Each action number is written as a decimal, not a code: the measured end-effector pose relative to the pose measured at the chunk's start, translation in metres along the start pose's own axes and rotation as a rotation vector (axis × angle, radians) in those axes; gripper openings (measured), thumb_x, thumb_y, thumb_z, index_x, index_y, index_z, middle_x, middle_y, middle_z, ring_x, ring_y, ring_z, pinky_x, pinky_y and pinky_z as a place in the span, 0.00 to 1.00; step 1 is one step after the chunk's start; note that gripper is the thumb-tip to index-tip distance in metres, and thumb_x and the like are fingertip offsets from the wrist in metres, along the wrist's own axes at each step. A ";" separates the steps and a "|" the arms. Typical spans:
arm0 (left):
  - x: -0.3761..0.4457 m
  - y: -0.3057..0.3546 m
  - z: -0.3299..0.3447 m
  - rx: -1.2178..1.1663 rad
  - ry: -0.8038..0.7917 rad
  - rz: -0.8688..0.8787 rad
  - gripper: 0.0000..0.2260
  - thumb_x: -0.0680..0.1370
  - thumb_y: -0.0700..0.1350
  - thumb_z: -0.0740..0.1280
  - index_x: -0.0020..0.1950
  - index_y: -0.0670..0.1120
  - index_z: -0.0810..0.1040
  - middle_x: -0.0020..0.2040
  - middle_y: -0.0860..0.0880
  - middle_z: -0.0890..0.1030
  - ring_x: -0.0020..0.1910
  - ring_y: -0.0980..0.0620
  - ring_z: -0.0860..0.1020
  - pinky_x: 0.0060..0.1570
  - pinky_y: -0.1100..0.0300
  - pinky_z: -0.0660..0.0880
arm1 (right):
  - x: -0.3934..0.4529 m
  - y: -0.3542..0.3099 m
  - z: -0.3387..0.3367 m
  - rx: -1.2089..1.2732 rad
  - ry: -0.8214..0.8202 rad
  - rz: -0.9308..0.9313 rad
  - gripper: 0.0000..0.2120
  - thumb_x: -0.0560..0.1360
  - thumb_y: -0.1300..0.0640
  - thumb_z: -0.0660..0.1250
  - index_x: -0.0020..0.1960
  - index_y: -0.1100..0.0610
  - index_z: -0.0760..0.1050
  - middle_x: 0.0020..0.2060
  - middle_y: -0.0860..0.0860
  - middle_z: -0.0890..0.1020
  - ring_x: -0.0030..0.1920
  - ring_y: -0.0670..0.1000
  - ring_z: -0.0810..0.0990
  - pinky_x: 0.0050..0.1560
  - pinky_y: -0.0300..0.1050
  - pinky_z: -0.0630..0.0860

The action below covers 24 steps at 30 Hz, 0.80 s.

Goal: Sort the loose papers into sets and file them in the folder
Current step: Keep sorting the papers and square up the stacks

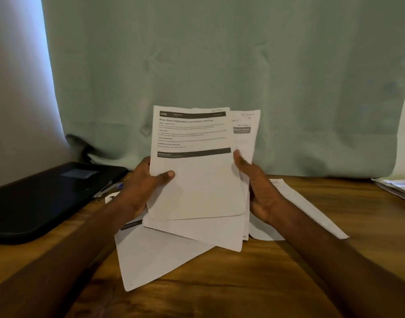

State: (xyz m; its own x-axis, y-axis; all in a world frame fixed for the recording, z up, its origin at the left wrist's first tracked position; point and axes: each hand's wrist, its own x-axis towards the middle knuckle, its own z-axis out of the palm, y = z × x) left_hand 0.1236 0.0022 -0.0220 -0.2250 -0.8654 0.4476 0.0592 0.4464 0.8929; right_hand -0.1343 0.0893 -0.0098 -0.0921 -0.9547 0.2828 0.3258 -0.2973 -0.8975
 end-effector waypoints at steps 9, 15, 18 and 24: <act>-0.022 0.043 0.017 -0.047 -0.070 0.060 0.21 0.79 0.37 0.69 0.72 0.47 0.74 0.65 0.49 0.82 0.63 0.46 0.81 0.67 0.42 0.75 | -0.013 -0.027 0.012 -0.213 0.114 -0.145 0.21 0.74 0.71 0.69 0.66 0.59 0.78 0.58 0.59 0.84 0.59 0.63 0.83 0.62 0.62 0.79; -0.045 0.098 0.048 0.109 -0.006 0.185 0.27 0.73 0.38 0.67 0.71 0.55 0.72 0.64 0.56 0.81 0.62 0.50 0.79 0.66 0.42 0.75 | -0.057 -0.085 0.019 -0.432 0.141 -0.311 0.20 0.69 0.72 0.67 0.58 0.56 0.81 0.51 0.53 0.86 0.53 0.56 0.84 0.59 0.53 0.81; -0.061 0.124 0.066 0.062 0.001 0.240 0.25 0.74 0.46 0.67 0.71 0.55 0.73 0.63 0.57 0.81 0.62 0.51 0.80 0.65 0.43 0.76 | -0.085 -0.116 0.016 -0.423 0.147 -0.395 0.17 0.70 0.70 0.68 0.51 0.51 0.81 0.46 0.48 0.87 0.49 0.52 0.84 0.56 0.49 0.81; -0.101 0.127 0.090 -0.082 0.023 0.227 0.19 0.78 0.44 0.73 0.69 0.50 0.77 0.63 0.54 0.84 0.60 0.51 0.83 0.64 0.46 0.78 | -0.135 -0.112 -0.008 -0.439 0.168 -0.358 0.17 0.77 0.58 0.73 0.65 0.56 0.79 0.58 0.52 0.86 0.58 0.55 0.85 0.63 0.57 0.79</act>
State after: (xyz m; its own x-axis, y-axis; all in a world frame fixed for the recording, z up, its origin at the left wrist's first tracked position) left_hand 0.0663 0.1671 0.0413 -0.1753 -0.7505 0.6372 0.1845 0.6107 0.7700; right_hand -0.1659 0.2509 0.0498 -0.2837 -0.7720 0.5688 -0.1700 -0.5432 -0.8222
